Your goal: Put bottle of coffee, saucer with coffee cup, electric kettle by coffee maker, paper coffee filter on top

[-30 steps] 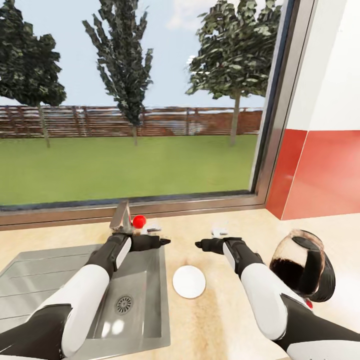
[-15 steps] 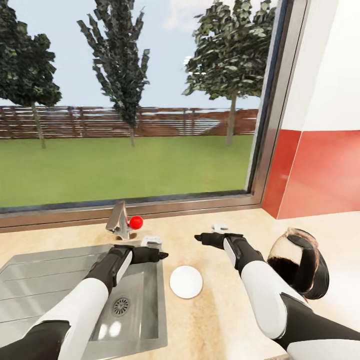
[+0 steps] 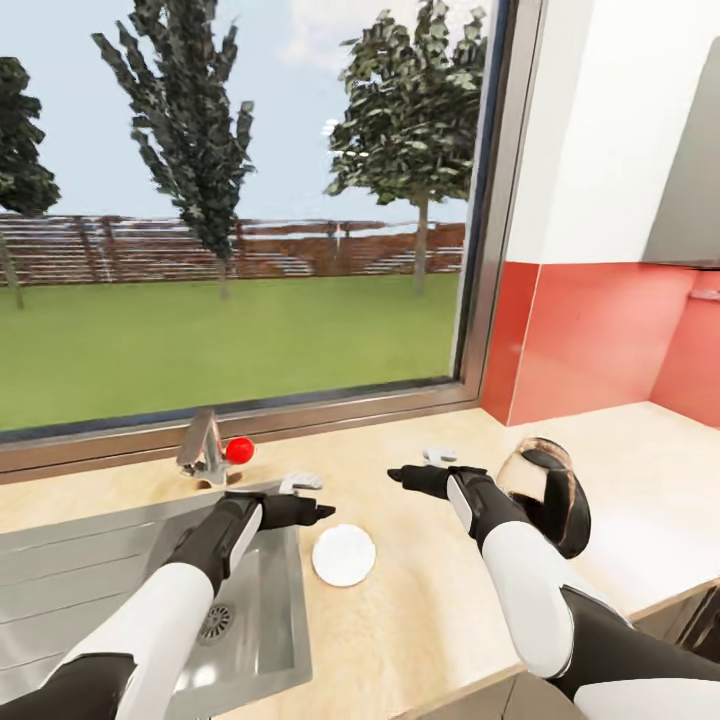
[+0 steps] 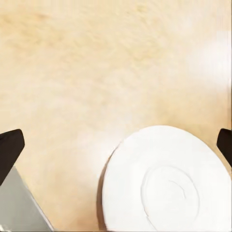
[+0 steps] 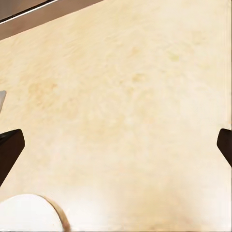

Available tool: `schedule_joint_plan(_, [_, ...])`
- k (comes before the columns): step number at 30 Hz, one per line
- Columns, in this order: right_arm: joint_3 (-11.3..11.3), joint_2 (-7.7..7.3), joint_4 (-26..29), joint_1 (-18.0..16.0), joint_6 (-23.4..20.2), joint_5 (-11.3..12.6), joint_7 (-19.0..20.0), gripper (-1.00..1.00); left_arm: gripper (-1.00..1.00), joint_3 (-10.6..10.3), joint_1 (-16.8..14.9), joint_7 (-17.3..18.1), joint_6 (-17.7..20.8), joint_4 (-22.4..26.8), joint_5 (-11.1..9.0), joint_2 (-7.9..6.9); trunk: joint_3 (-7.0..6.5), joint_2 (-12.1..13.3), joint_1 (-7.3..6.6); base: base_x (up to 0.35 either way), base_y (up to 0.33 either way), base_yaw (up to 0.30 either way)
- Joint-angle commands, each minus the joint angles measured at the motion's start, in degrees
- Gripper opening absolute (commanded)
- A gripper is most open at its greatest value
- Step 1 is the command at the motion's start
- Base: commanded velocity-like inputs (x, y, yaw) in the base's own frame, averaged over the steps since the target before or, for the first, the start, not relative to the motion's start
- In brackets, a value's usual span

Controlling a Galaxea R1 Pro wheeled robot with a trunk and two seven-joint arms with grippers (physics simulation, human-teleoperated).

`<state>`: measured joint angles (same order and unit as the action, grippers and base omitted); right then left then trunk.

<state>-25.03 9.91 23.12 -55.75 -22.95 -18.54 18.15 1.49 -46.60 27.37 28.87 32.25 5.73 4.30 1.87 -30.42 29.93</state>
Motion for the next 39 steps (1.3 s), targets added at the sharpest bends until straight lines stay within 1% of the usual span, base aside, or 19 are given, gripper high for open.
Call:
schedule_joint_plan(1, [-0.5,0.09,0.1,-0.1,-0.3,-0.6,0.4,1.00,1.00,0.2,0.0,0.4,0.2,0.4,0.6,0.01,0.08,-0.1,0.02,-0.124,0.081,-0.263])
schedule_joint_plan(4, [-0.5,0.09,0.0,-0.1,-0.5,-0.6,0.4,1.00,1.00,0.3,0.0,0.4,0.2,1.4,0.6,-0.05,-0.05,-0.1,0.02,-0.057,0.037,-0.253])
schedule_joint_plan(5, [-0.4,0.09,-0.1,-0.1,-0.5,-0.6,0.4,1.00,1.00,0.3,0.0,0.4,0.2,2.5,0.6,-0.07,-0.09,-0.1,0.02,-0.026,0.017,-0.189])
schedule_joint_plan(8, [-0.4,0.09,-0.7,-0.1,-0.5,-0.6,0.4,1.00,1.00,0.3,0.0,0.4,0.2,2.5,0.6,-0.12,-0.14,-0.1,0.02,-0.015,0.010,-0.109])
schedule_joint_plan(14, [-0.3,0.09,-1.8,-0.1,-0.5,-0.6,0.4,1.00,1.00,0.4,0.0,0.4,0.3,2.6,0.6,-0.17,-0.17,-0.1,0.02,-0.015,0.014,-0.025])
schedule_joint_plan(21, [-0.2,0.09,-4.7,-0.1,-0.4,-0.5,0.9,1.00,1.00,0.6,0.0,0.3,0.5,2.6,0.6,-0.20,-0.17,-0.1,0.02,-0.066,0.179,-0.002])
schedule_joint_plan(23, [-0.2,0.09,-5.4,-0.1,-0.4,-0.5,1.7,1.00,1.00,0.6,0.0,0.3,0.5,2.5,0.5,-0.23,-0.17,-0.1,0.02,-0.017,0.072,0.000])
schedule_joint_plan(27, [-0.3,0.09,-7.4,-0.1,-0.4,-0.5,5.6,1.00,1.00,1.0,0.0,0.3,0.6,2.2,0.0,-0.25,-0.17,-0.1,0.02,-0.007,0.028,0.000])
schedule_joint_plan(28, [-0.3,0.09,-8.3,-0.1,-0.4,-0.5,6.9,1.00,1.00,1.6,0.0,0.2,0.6,2.0,-0.6,-0.26,-0.17,-0.1,0.02,-0.003,0.011,0.000])
schedule_joint_plan(29, [-0.3,0.09,-8.6,-0.1,-0.4,-0.5,7.4,1.00,1.00,2.0,0.0,0.2,0.6,2.0,-1.1,-0.27,-0.17,-0.1,0.02,-0.002,0.009,0.000])
schedule_joint_plan(30, [-0.3,0.09,-9.1,-0.1,-0.4,-0.5,8.0,1.00,1.00,3.2,0.0,0.1,0.7,1.9,-2.0,-0.32,-0.17,-0.1,0.02,-0.001,0.005,0.000])
schedule_joint_plan(31, [-0.3,0.09,-9.3,-0.1,-0.4,-0.5,8.3,1.00,1.00,3.9,0.0,0.1,0.7,1.8,-2.4,-0.36,-0.17,-0.1,0.02,-0.001,0.004,0.000])
schedule_joint_plan(32, [-0.4,0.09,-9.6,-0.1,-0.4,-0.4,8.7,1.00,1.00,5.4,0.0,0.2,0.8,1.8,-3.4,-0.57,-0.17,-0.1,0.02,-0.001,0.003,0.000])
schedule_joint_plan(33, [-0.4,0.09,-9.7,-0.1,-0.4,-0.3,8.8,1.00,1.00,6.2,0.0,0.2,0.9,1.8,-3.8,-0.77,-0.17,-0.1,0.02,-0.001,0.002,0.000])
schedule_joint_plan(34, [-0.4,0.09,-9.8,-0.1,-0.4,0.0,9.0,1.00,1.00,7.9,-0.1,0.2,1.0,1.7,-4.6,-1.39,-0.17,-0.1,0.02,0.000,0.001,0.000])
schedule_joint_plan(35, [-0.4,0.09,-9.8,-0.1,-0.4,0.1,9.1,1.00,1.00,8.6,-0.1,0.2,1.1,1.7,-5.0,-1.81,-0.17,-0.1,0.02,0.000,0.001,0.000])
schedule_joint_plan(36, [-0.4,0.09,-10.0,-0.1,-0.5,0.5,9.2,1.00,1.00,10.1,-0.1,0.3,1.5,1.6,-5.5,-2.70,-0.17,-0.1,0.02,0.000,0.000,0.000])
schedule_joint_plan(38, [-0.5,0.09,-10.1,-0.1,-0.5,0.9,9.3,1.00,1.00,11.7,-0.1,0.4,2.8,1.6,-6.1,-3.78,-0.17,-0.1,0.02,0.000,0.000,0.000])
schedule_joint_plan(39, [-0.5,0.09,-10.2,-0.1,-0.5,1.1,9.3,1.00,1.00,12.1,-0.1,0.5,3.3,1.5,-6.3,-4.04,-0.17,-0.1,0.02,0.000,0.000,0.000])
